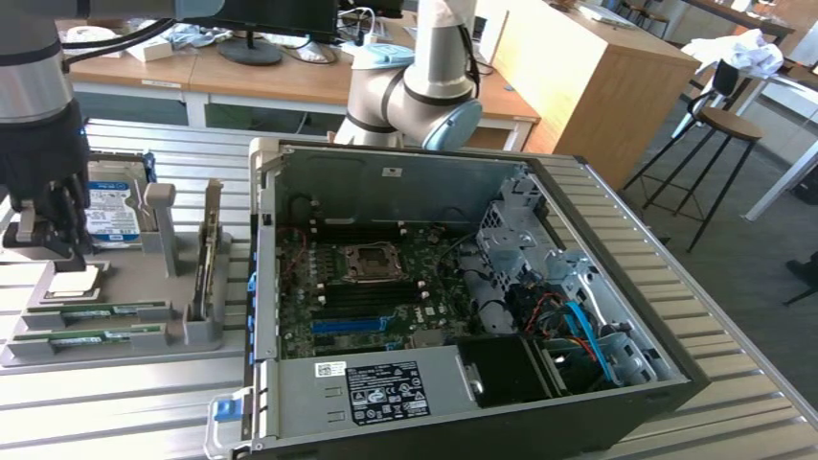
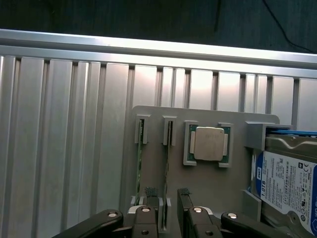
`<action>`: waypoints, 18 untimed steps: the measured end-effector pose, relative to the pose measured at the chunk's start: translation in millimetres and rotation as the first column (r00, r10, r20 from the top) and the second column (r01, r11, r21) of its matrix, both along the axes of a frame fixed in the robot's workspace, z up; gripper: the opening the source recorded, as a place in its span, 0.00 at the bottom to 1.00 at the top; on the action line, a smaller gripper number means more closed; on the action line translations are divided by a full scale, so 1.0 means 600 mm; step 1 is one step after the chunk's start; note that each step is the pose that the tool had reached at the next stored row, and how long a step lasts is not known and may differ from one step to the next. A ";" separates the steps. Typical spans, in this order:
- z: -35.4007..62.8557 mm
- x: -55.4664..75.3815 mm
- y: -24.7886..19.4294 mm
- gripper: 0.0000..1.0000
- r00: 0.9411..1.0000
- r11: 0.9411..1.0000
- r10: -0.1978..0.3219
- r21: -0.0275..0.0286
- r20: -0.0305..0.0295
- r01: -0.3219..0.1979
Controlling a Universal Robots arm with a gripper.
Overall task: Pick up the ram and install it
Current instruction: 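Pick up the ram and move it above insertion slot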
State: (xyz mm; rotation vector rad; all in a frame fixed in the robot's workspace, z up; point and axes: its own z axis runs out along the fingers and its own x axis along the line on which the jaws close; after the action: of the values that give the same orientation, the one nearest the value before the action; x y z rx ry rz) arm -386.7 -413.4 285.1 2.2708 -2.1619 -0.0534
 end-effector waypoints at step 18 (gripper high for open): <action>-0.032 0.000 0.0000 0.30 1.000 1.000 0.000 0.000 0.000 0.000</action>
State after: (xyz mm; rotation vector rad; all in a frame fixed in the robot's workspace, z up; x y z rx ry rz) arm -386.7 -413.4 266.0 2.2707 -2.1618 -0.0534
